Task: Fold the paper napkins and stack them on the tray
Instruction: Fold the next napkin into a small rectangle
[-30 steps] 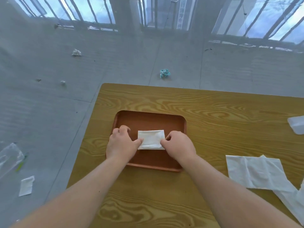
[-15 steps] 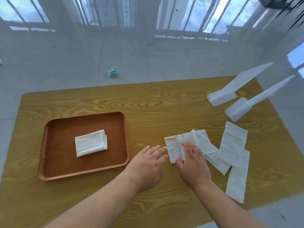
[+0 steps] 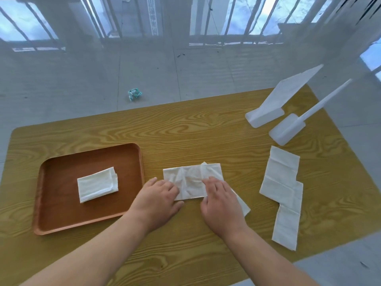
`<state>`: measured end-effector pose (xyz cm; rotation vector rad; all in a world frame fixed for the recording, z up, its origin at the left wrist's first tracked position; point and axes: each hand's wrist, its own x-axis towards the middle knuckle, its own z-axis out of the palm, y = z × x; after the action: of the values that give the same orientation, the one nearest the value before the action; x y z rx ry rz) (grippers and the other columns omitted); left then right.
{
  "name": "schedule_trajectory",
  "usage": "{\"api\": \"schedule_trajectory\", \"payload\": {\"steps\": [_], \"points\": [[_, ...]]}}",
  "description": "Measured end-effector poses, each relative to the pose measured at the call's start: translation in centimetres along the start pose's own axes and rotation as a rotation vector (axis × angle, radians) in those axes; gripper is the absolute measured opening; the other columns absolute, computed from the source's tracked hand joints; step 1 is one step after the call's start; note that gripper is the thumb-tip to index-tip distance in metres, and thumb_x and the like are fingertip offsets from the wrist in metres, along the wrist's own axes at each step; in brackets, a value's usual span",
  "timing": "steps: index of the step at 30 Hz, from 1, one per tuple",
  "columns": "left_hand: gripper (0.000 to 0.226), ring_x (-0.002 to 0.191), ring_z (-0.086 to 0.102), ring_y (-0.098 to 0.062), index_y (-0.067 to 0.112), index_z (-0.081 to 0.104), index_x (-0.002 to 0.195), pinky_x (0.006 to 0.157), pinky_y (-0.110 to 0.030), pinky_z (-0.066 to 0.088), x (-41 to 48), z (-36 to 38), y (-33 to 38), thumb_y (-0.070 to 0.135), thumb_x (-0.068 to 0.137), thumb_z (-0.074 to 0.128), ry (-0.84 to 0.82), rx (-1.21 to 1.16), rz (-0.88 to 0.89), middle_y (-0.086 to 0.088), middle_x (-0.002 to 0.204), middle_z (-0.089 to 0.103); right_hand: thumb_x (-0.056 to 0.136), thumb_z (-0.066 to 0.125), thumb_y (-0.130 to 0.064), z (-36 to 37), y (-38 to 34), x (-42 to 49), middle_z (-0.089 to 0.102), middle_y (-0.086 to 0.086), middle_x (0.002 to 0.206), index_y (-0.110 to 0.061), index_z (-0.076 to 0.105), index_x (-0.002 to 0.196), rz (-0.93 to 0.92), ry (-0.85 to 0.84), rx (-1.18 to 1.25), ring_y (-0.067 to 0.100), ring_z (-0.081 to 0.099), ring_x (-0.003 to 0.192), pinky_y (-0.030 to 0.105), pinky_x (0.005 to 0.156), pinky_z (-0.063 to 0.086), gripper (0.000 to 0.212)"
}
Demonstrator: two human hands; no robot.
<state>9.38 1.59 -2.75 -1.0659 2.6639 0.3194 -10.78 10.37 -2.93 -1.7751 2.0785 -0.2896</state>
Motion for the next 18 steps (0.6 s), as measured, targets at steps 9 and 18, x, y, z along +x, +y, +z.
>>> {"api": "schedule_trajectory", "payload": {"steps": [9, 18], "points": [[0.053, 0.105, 0.061, -0.023, 0.023, 0.059, 0.138, 0.090, -0.038, 0.050, 0.3, -0.2, -0.2, 0.056, 0.100, 0.042, 0.068, 0.075, -0.108, -0.001, 0.121, 0.065, 0.104, 0.035, -0.031, -0.4, 7.1, -1.6, 0.011, 0.006, 0.170, -0.022, 0.019, 0.162, 0.058, -0.115, -0.129, 0.021, 0.000, 0.157, 0.041, 0.127, 0.012, 0.060], [0.077, 0.156, -0.011, -0.020, 0.029, 0.000, 0.163, 0.124, -0.039, -0.007, -0.6, 2.4, 0.6, 0.066, 0.100, 0.024, 0.009, -0.073, -0.040, -0.002, 0.170, -0.011, 0.107, 0.026, -0.052, 1.0, 6.9, -5.5, -0.007, 0.004, 0.171, -0.019, -0.003, 0.162, -0.253, -0.219, -0.227, 0.018, -0.012, 0.156, 0.038, 0.122, 0.000, 0.071]]}}
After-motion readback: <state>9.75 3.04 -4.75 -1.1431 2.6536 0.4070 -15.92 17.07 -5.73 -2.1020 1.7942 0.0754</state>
